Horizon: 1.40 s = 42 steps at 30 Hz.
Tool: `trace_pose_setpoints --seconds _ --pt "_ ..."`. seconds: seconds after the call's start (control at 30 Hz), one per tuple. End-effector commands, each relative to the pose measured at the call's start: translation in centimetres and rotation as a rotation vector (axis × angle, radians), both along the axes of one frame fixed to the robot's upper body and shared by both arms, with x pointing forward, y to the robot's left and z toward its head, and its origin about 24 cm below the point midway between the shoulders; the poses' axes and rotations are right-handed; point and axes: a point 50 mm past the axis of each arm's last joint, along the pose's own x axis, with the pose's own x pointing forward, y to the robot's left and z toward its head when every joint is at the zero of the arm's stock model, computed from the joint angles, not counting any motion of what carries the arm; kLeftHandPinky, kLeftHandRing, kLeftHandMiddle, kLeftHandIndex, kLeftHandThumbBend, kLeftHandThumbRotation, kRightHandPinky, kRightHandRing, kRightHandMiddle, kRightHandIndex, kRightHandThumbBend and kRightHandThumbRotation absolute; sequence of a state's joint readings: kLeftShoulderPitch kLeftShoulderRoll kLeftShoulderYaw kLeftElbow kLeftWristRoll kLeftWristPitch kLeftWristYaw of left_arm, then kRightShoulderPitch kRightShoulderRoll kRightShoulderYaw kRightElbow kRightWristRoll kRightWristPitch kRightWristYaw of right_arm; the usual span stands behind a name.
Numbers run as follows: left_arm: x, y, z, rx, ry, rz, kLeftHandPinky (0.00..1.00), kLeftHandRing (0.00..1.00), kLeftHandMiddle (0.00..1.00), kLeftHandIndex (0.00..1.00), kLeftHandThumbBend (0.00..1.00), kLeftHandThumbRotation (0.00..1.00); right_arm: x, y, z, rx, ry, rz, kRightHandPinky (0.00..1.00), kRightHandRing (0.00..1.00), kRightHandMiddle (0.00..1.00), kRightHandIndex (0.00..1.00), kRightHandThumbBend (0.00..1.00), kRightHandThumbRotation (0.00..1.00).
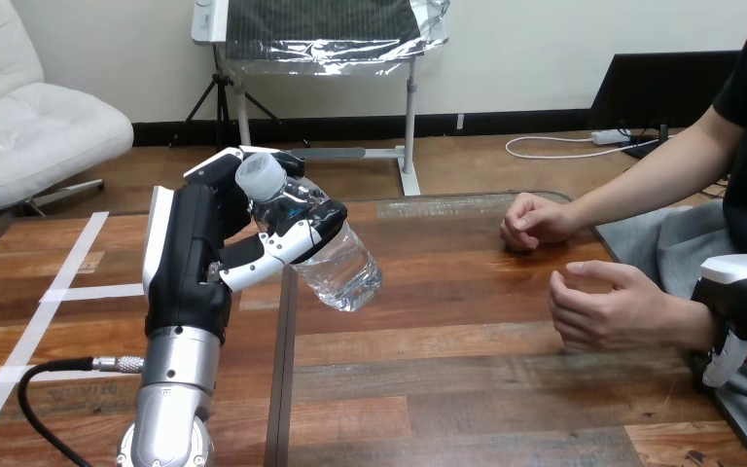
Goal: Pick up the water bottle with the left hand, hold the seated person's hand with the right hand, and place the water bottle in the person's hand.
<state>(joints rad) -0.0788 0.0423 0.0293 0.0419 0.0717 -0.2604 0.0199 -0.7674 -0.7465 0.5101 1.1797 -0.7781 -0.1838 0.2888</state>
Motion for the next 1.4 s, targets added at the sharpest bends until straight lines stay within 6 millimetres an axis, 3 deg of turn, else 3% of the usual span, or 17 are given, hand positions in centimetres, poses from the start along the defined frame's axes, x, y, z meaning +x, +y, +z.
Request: trace_pose_setpoints --seconds 0.0,0.37,0.57,0.77,1.37 --pt "1.0 -0.1 2.6 0.005 -0.107 -0.006 0.43 0.43 0.46 0.51 0.62 0.0 1.3 0.9 1.7 0.039 -0.073 0.028 0.31 0.42 0.57 0.54 0.63 0.0" --pt "1.1 0.0 2.5 -0.002 -0.105 -0.011 0.43 0.43 0.46 0.51 0.61 0.0 1.6 0.7 2.6 0.047 -0.102 0.016 0.37 0.49 0.61 0.55 0.64 0.0" --pt "1.1 0.0 2.4 0.001 -0.103 -0.006 0.42 0.43 0.46 0.52 0.62 0.0 1.7 0.6 2.7 0.054 -0.11 0.015 0.32 0.43 0.56 0.54 0.66 0.0" --pt "1.2 -0.1 2.4 -0.002 -0.101 -0.01 0.43 0.43 0.46 0.52 0.62 0.0 1.6 0.7 2.7 0.054 -0.111 0.021 0.34 0.46 0.59 0.53 0.66 0.0" --pt "1.2 -0.2 2.8 0.002 -0.109 -0.012 0.43 0.43 0.46 0.51 0.6 0.0 1.2 0.7 1.9 0.084 -0.144 0.032 0.35 0.45 0.57 0.53 0.66 0.0"
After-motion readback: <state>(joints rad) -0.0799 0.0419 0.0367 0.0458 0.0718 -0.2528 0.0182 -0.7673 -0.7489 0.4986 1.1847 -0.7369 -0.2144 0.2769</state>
